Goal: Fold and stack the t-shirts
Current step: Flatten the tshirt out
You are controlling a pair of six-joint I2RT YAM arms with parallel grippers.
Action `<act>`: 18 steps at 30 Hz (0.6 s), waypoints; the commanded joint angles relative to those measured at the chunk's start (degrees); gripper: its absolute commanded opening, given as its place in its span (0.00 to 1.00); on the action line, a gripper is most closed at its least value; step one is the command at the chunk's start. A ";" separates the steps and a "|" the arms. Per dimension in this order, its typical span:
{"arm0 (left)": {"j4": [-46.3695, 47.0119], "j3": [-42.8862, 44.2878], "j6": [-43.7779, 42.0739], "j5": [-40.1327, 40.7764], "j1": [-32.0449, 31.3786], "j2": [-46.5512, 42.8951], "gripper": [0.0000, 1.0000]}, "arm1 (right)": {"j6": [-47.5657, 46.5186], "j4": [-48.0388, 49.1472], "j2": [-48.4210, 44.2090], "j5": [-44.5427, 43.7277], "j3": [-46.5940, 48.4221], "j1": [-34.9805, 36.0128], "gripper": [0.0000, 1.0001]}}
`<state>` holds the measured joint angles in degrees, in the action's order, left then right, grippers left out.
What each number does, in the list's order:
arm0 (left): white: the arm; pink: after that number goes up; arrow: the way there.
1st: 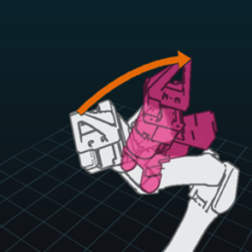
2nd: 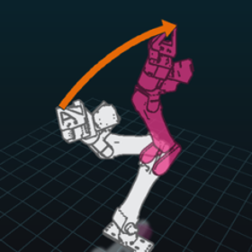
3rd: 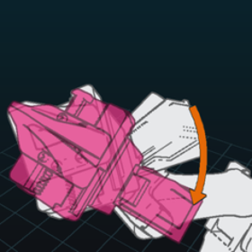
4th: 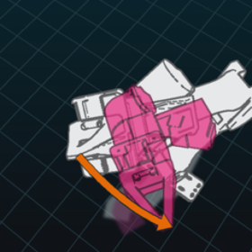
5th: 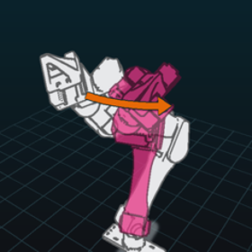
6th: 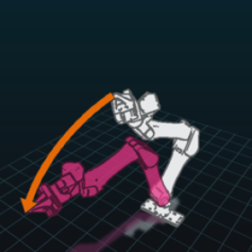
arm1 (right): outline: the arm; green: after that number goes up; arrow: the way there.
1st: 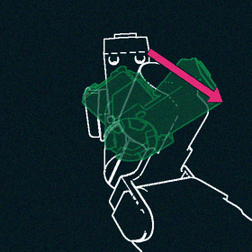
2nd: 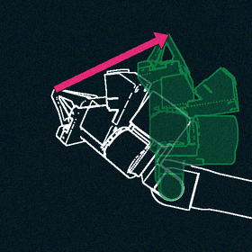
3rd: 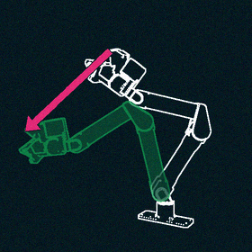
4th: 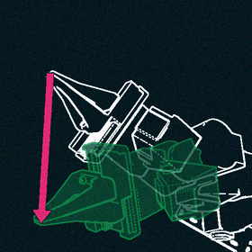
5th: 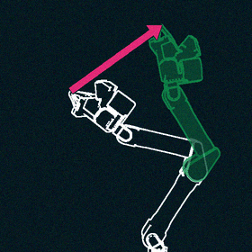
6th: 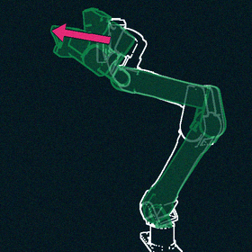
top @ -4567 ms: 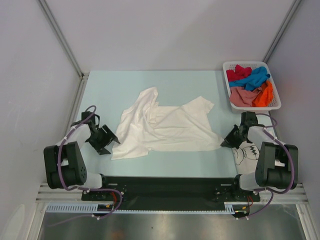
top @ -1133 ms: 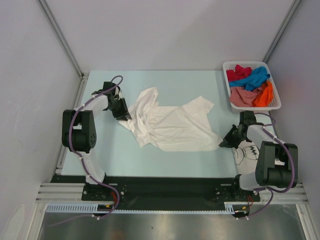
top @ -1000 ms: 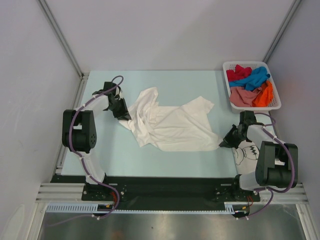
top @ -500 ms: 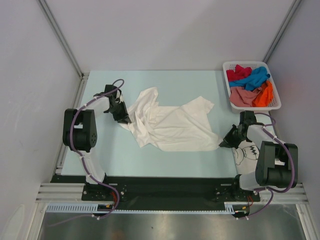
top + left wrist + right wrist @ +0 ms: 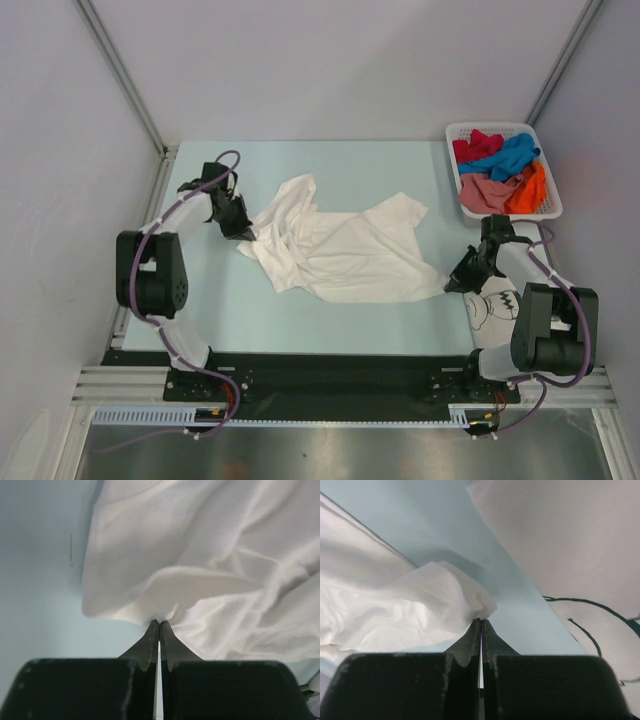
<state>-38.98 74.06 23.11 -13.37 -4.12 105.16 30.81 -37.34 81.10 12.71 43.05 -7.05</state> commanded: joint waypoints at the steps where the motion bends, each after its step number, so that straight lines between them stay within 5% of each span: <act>1: -2.58 3.54 4.03 1.41 -0.27 -13.02 0.00 | -2.42 -9.30 -0.77 -4.62 7.21 0.89 0.00; 11: -3.29 18.73 9.05 0.98 2.27 -20.35 0.00 | -4.27 -20.84 -2.08 -4.01 26.45 6.87 0.00; 18: -2.15 49.89 9.85 -1.22 3.68 -12.63 0.00 | -2.16 -21.28 2.65 -3.75 50.35 8.10 0.00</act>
<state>-44.14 113.23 31.57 -12.84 -1.02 91.48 27.59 -58.26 82.98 9.43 84.99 0.95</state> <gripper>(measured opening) 0.010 0.009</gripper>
